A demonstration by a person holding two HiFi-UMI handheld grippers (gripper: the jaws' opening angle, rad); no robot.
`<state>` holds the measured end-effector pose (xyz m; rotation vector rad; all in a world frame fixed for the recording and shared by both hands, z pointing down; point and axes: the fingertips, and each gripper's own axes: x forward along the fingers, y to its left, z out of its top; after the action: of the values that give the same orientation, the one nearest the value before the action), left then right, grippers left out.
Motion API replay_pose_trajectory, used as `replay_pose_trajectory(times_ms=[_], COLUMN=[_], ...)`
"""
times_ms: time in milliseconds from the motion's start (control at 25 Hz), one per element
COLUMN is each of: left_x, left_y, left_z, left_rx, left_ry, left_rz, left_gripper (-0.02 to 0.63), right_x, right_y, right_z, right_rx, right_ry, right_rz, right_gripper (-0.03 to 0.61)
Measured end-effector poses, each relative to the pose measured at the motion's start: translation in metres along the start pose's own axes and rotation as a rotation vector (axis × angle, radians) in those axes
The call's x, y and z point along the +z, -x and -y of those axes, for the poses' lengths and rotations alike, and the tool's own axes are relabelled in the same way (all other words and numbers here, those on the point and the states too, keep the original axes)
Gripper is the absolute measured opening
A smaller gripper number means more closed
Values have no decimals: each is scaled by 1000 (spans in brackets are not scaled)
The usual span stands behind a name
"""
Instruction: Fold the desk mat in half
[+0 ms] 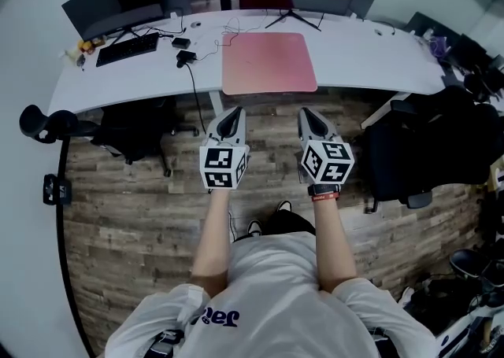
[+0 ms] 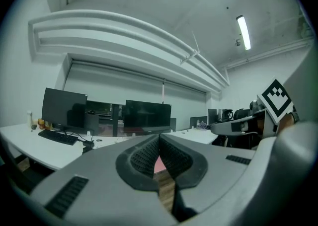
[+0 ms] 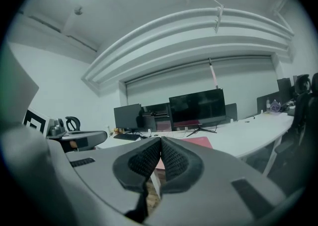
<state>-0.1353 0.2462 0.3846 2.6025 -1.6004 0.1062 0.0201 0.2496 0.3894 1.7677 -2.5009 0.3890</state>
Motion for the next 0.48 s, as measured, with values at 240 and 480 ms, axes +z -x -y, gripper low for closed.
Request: replay_pose_trajectory(times_ms=[240,480], left_x=[-4,4], left_y=[-26,-72], left_z=[-15,-30], left_rx=[19,27], left_ry=[-12,-54], left_rz=[-10,-35], left_gripper=[20,20], right_x=[2,15], right_y=[-27,-78], right_z=[12,35], right_rx=[9,52], right_ry=[-22,-68], right_rz=[2,9], right_gripper=[15,14])
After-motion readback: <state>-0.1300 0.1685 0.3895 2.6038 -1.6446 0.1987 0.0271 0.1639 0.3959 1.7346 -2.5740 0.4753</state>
